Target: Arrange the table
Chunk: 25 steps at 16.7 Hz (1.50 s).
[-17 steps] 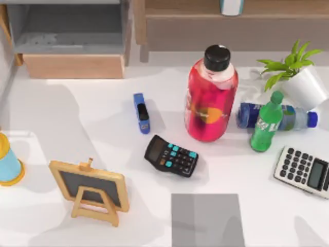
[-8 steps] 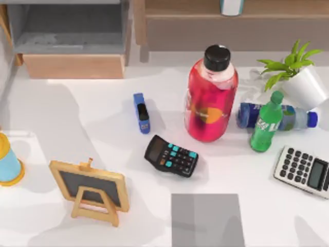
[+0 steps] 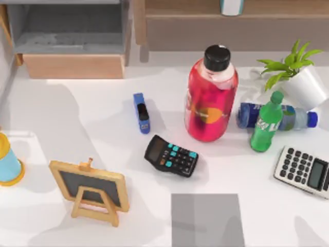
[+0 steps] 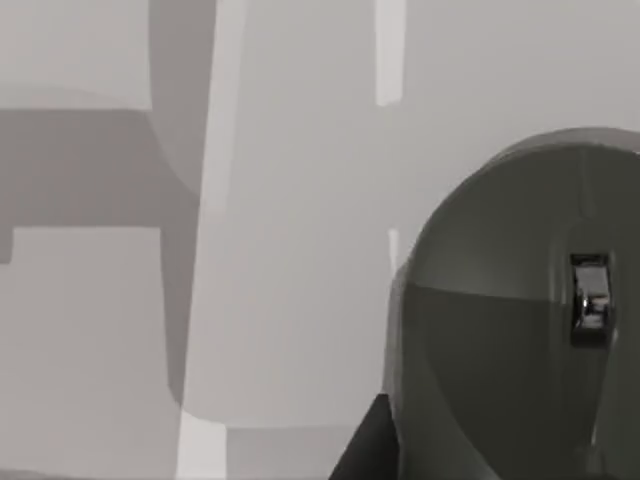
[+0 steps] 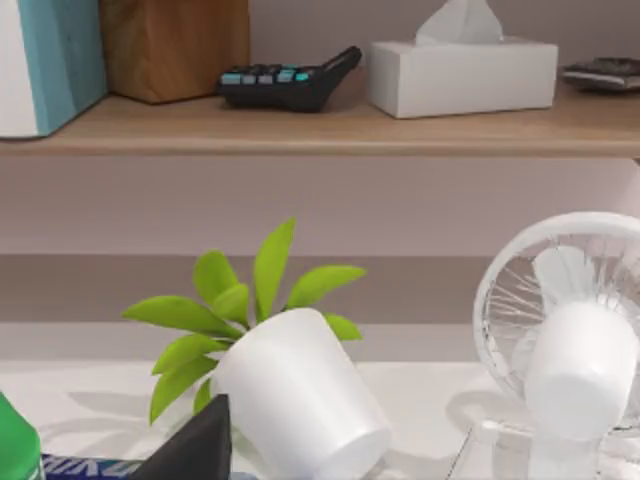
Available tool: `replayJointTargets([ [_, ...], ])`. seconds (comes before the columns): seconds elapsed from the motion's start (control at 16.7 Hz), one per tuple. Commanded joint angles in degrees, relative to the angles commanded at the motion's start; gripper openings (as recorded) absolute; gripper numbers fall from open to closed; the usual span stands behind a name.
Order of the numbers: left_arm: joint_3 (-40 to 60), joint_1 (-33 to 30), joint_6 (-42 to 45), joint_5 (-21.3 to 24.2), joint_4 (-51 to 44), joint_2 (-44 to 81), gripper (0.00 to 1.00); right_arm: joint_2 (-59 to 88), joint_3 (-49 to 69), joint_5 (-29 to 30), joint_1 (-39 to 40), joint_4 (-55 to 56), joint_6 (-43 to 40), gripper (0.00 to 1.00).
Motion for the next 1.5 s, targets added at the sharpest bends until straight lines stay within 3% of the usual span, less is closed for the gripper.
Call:
replayJointTargets([
  [0.36, -0.98, 0.56, -0.99, 0.11, -0.51, -2.39, 0.00, 0.00, 0.00, 0.00, 0.00, 0.00, 0.00, 1.00],
  [0.72, -6.33, 0.06, -5.68, 0.32, 0.28, -15.55, 0.00, 0.00, 0.00, 0.00, 0.00, 0.00, 0.00, 1.00],
  [1.08, -12.98, -8.59, -12.58, 1.30, 3.27, -28.47, 0.00, 0.00, 0.00, 0.00, 0.00, 0.00, 0.00, 1.00],
  [1.5, -21.91, -20.59, -22.42, 2.25, 5.83, -34.66, 0.00, 0.00, 0.00, 0.00, 0.00, 0.00, 0.00, 1.00],
])
